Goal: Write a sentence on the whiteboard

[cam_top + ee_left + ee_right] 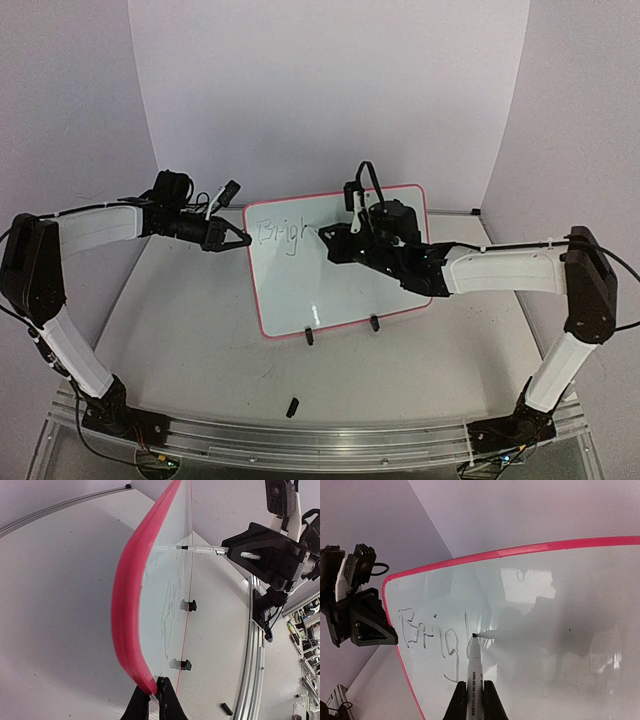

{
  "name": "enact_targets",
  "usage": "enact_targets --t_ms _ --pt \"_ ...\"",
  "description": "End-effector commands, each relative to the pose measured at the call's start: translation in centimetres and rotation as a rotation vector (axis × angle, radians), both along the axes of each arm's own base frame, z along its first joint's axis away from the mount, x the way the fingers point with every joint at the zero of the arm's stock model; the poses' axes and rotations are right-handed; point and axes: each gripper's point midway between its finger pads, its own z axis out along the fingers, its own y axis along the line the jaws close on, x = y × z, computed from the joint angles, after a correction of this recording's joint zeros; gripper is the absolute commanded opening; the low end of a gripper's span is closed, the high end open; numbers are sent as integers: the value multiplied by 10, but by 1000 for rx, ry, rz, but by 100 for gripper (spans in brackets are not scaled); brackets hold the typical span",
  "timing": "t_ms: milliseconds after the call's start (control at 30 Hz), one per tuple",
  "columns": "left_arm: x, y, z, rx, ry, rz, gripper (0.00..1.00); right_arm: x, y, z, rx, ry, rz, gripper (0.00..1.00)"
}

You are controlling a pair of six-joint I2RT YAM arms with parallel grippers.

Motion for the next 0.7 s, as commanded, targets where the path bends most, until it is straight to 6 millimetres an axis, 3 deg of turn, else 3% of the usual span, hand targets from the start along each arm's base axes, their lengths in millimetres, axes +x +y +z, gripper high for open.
enact_targets --t_ms 0,333,667 --pt "4 -5 7 34 -123 -36 0 10 -17 3 -5 -14 -90 0" --pt "4 -5 7 33 -121 -36 0 1 -22 -22 -35 50 -75 0" --pt "4 -5 7 35 -121 -35 0 -6 -25 -33 -34 85 -68 0"
